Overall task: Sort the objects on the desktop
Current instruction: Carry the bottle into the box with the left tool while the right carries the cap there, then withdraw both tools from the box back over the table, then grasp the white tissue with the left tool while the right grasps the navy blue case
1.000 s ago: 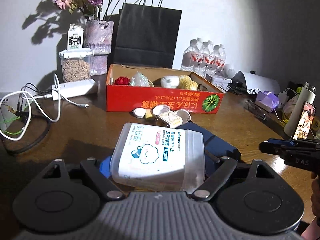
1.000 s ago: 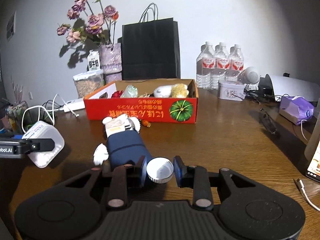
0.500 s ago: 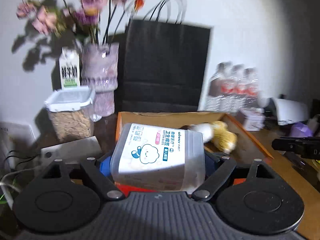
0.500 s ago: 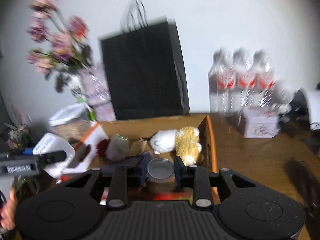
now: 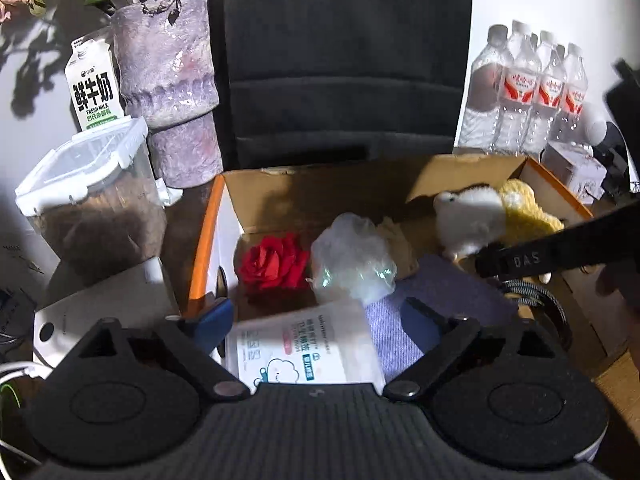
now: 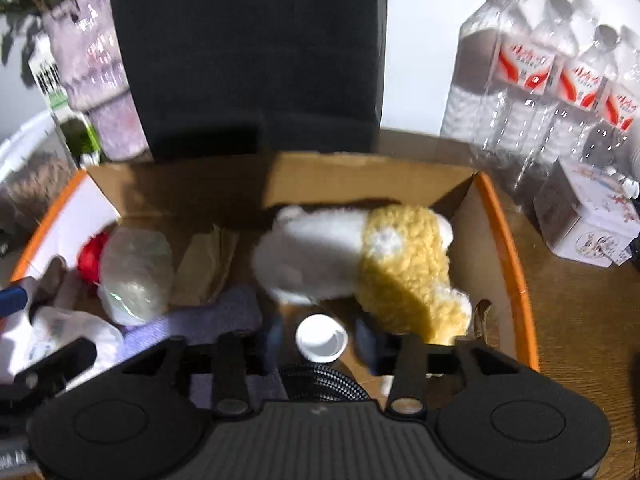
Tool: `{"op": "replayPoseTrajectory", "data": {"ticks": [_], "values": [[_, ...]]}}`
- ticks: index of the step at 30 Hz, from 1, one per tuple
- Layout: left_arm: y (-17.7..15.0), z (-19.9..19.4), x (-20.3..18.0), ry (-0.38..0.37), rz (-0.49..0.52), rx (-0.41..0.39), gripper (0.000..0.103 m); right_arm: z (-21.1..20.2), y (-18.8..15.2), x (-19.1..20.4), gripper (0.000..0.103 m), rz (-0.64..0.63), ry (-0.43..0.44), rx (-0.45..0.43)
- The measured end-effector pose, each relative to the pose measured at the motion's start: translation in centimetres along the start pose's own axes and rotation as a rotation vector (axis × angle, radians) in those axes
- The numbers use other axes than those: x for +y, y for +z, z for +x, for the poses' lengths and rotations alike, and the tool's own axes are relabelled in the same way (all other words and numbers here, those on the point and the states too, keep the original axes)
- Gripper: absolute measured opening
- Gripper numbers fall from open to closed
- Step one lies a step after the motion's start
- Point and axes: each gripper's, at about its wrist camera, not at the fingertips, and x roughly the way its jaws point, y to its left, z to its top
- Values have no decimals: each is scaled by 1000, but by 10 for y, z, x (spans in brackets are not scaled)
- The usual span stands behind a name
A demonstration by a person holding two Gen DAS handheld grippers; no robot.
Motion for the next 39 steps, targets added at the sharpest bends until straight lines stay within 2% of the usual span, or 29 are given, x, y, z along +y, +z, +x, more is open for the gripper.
{"op": "replayPoseTrajectory", "data": {"ticks": [3, 7, 11, 14, 16, 18, 23, 27, 29, 32, 37, 39], "values": [[5, -5, 9, -11, -41, -28, 96, -24, -8, -2, 53, -3, 11, -53], [4, -26, 18, -43, -121, -35, 98, -68, -29, -6, 64, -14, 0, -148], [-16, -77, 14, -108, -88, -108, 103, -119, -75, -14, 71, -24, 47, -213], [-43, -120, 11, -158, -66, -166, 103, -156, -122, -16, 73, -46, 125, -236], [-64, -145, 6, -190, -60, -184, 103, -173, -157, -18, 73, -38, 190, -225], [-87, -162, 0, -203, -57, -193, 103, -185, -193, -16, 73, -31, 216, -219], [-150, -186, -15, -206, -35, -177, 103, -203, -272, -9, 78, -32, 194, -234], [-203, -200, -20, -238, -39, -173, 103, -208, -312, -7, 78, -29, 179, -243], [-222, -205, -19, -247, -65, -167, 103, -212, -327, -6, 78, -35, 198, -250], [-236, -208, -21, -273, -39, -152, 103, -220, -337, -4, 78, -56, 210, -269], [-234, -206, -27, -295, 17, -182, 102, -220, -330, -6, 78, -32, 189, -282], [-230, -199, -31, -315, 33, -190, 95, -214, -325, -3, 77, -45, 184, -270]]}}
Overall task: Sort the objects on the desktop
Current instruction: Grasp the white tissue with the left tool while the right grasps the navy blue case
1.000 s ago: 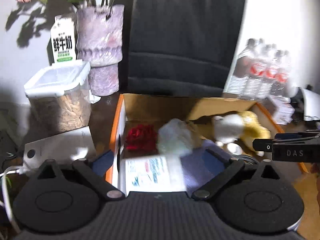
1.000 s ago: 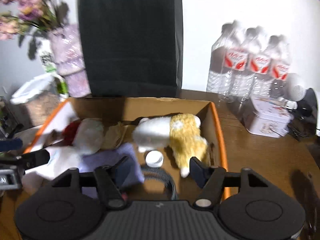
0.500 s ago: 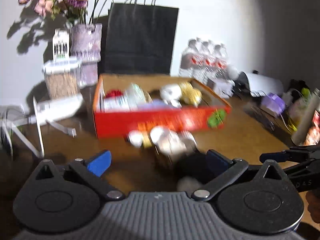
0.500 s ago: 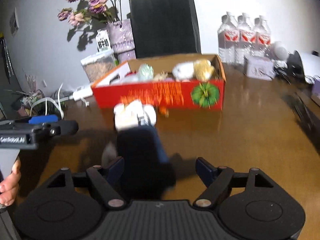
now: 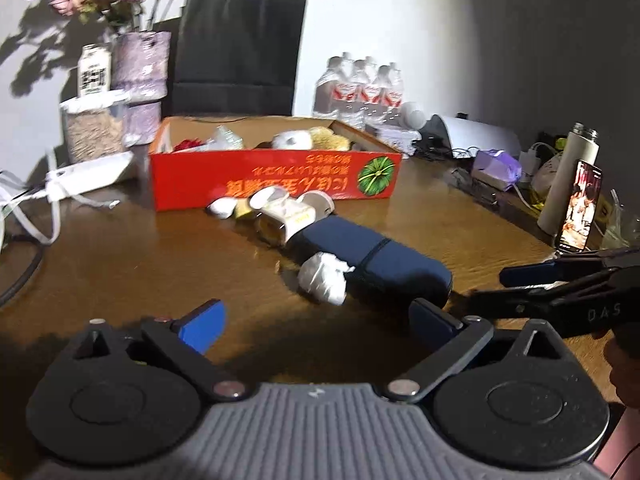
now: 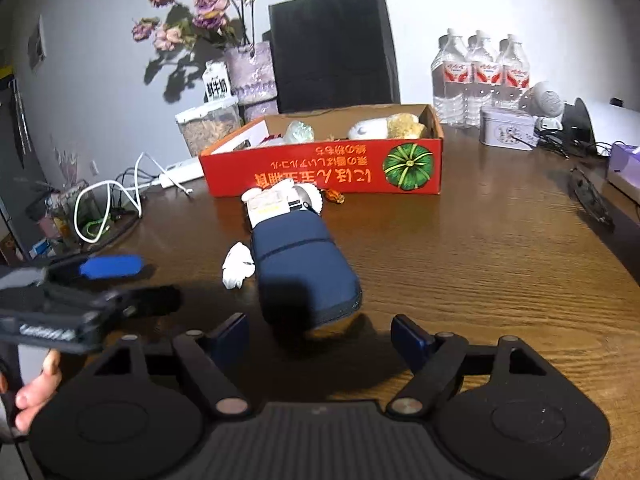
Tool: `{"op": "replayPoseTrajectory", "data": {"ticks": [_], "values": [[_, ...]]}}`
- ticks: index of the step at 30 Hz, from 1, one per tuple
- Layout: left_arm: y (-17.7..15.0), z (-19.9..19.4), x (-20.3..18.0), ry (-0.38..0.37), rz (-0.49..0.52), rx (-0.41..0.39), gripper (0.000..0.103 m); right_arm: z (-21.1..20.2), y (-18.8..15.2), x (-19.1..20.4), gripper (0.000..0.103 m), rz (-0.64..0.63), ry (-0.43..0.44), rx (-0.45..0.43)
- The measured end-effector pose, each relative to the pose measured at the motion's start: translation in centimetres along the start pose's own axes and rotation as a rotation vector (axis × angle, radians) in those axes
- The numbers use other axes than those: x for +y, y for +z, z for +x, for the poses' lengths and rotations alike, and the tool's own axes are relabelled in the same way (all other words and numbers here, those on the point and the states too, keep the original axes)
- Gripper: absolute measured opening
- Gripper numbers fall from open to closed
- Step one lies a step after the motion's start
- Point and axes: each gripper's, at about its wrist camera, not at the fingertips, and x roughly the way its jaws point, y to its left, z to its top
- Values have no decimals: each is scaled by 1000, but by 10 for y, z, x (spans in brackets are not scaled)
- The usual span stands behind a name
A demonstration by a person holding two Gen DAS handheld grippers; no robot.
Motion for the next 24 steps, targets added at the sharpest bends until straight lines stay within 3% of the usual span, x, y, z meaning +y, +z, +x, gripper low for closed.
{"op": "replayPoseTrajectory", "data": {"ticks": [7, 11, 16, 19, 24], "values": [[22, 54, 4, -68, 54, 77, 63, 31, 23, 9, 77, -67, 10, 32], [23, 66, 11, -87, 64, 124, 17, 52, 36, 15, 78, -102, 15, 58], [18, 57, 28, -80, 3, 101, 10, 78, 45, 20, 81, -126, 16, 88], [18, 47, 37, -45, -26, 85, 9, 88, 49, 21, 73, -117, 1, 95], [17, 36, 51, -4, -82, 80, 9, 74, 39, 18, 71, -81, -8, 106]]}}
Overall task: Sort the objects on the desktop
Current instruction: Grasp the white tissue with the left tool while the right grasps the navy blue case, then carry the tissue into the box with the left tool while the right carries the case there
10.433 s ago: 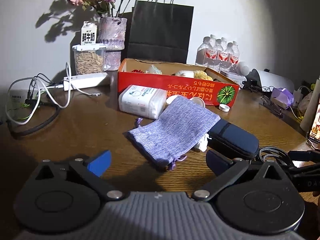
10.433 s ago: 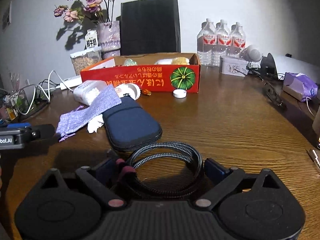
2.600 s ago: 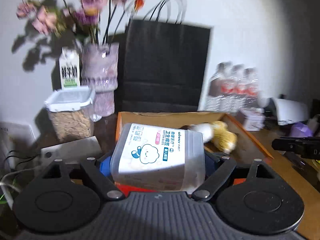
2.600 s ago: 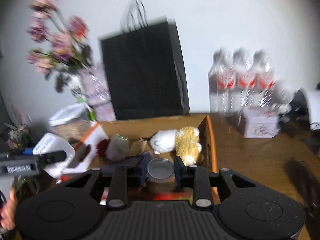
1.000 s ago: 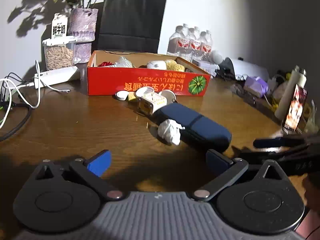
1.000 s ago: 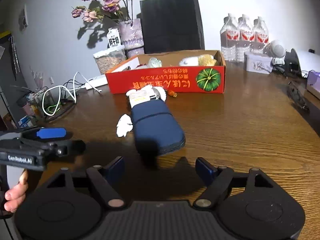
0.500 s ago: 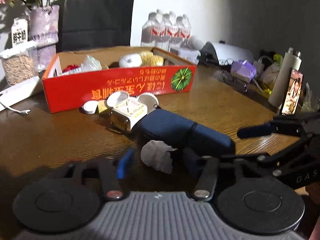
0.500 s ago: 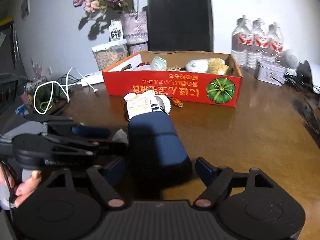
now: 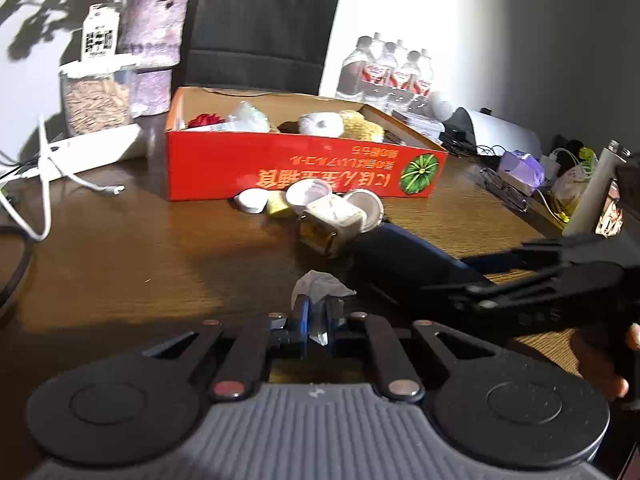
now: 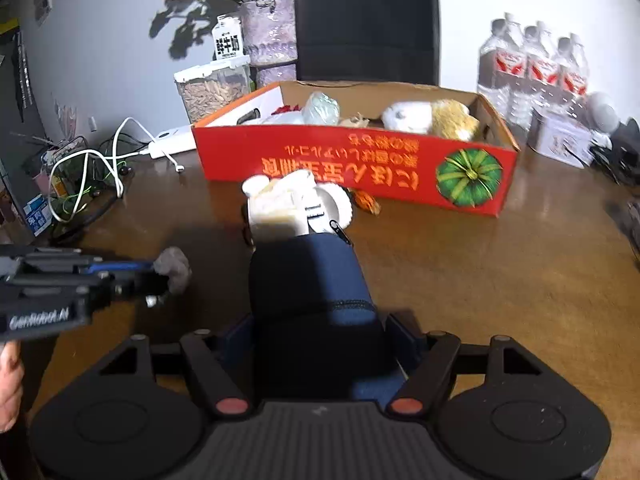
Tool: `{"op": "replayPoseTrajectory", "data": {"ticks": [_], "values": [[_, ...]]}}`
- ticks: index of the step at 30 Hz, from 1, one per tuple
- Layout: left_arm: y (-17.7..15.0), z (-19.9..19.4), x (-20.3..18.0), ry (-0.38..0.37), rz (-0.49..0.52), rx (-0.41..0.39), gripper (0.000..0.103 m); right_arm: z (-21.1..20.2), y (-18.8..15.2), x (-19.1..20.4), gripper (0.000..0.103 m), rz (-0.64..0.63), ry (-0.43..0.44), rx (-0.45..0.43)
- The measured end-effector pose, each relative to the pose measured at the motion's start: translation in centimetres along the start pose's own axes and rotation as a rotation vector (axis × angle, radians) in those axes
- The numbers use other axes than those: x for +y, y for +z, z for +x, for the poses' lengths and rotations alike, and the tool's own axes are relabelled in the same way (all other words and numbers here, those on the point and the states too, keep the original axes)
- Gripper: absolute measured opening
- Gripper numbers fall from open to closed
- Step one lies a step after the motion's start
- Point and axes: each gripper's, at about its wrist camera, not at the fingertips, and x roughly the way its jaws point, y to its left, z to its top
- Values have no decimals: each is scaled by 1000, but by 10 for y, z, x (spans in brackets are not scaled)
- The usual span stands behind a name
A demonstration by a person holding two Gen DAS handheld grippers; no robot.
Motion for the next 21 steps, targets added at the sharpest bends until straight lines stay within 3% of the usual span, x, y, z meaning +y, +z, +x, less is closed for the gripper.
{"op": "replayPoseTrajectory", "data": {"ticks": [5, 9, 13, 17, 21], "values": [[-7, -7, 2, 16, -9, 5, 9, -33, -23, 2, 75, 39, -66, 62], [-10, -10, -3, -10, -8, -2, 9, -39, -27, 6, 82, 24, -57, 41], [-9, -15, -9, -13, 1, -17, 9, -22, -24, 12, 71, 15, -120, 58], [-8, -30, -8, -6, 0, -52, 9, -27, -29, 12, 61, 14, -119, 10], [0, -40, 0, 17, -19, -78, 9, -45, -21, -2, 60, 80, -105, -51]]}}
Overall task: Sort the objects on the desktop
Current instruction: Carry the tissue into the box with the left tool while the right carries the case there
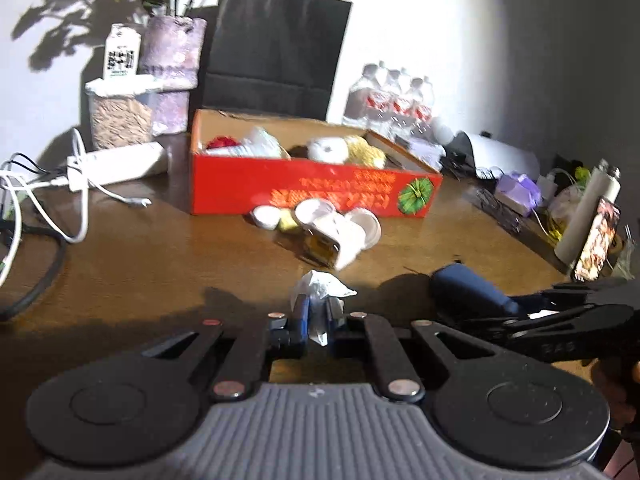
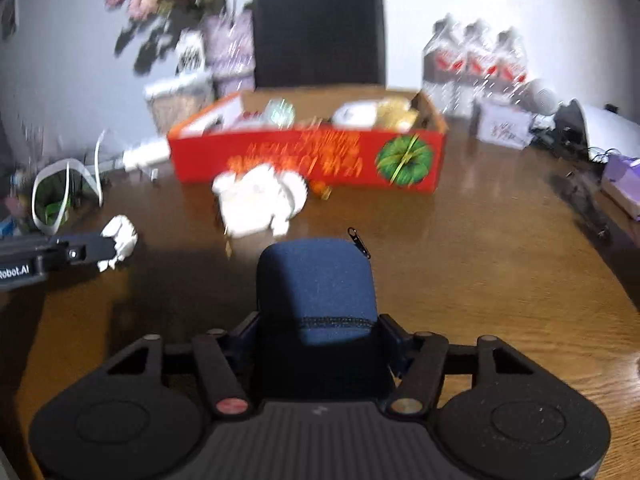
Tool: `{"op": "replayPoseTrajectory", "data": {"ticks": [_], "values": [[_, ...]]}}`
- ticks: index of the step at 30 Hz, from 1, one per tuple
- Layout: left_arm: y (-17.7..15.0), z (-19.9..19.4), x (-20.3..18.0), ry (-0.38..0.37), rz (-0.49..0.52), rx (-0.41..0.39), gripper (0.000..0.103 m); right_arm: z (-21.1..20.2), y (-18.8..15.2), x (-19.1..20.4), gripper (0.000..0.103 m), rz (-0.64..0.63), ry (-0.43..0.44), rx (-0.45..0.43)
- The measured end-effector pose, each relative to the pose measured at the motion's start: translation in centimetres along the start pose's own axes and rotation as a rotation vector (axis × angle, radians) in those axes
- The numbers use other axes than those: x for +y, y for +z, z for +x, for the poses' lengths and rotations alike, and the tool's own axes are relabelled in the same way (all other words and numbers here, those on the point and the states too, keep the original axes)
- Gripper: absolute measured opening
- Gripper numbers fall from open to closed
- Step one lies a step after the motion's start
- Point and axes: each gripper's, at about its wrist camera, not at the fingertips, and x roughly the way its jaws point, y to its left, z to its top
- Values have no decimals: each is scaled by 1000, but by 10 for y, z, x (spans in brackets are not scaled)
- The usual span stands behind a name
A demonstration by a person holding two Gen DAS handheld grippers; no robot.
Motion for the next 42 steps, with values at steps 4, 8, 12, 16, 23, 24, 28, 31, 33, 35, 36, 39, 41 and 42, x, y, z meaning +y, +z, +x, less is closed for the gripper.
{"op": "replayPoseTrajectory", "data": {"ticks": [4, 8, 12, 16, 23, 24, 28, 31, 33, 35, 36, 39, 41, 42], "values": [[33, 2, 5, -14, 38, -63, 9, -11, 38, -16, 60, 53, 12, -70], [93, 25, 11, 29, 113, -120, 9, -2, 108, -26, 60, 45, 38, -154], [165, 79, 32, 51, 89, -79, 9, 45, 187, -33, 61, 77, 45, -164], [208, 146, 50, 127, 90, 15, 9, 126, 238, -35, 61, 123, 16, -33], [206, 222, 80, 200, 67, 159, 9, 221, 229, -30, 62, 130, -72, 198], [202, 224, 80, 192, 80, 174, 9, 225, 224, -29, 63, 133, -71, 211], [189, 223, 73, 189, 160, 194, 33, 224, 223, -26, 68, 120, -92, 209], [192, 216, 68, 198, 170, 134, 67, 208, 233, -25, 73, 112, -95, 165], [200, 207, 64, 206, 143, 133, 69, 189, 239, -23, 76, 91, -96, 115], [208, 195, 60, 209, 125, 105, 79, 168, 244, -20, 82, 72, -86, 65], [211, 186, 57, 208, 119, 83, 84, 158, 243, -18, 84, 61, -79, 35], [212, 160, 43, 211, 108, 38, 95, 133, 235, -10, 84, 10, -67, -34], [207, 143, 34, 229, 91, 5, 103, 117, 220, -4, 84, -24, -64, -72], [201, 134, 29, 248, 81, -25, 103, 108, 208, -2, 84, -33, -60, -92]]}}
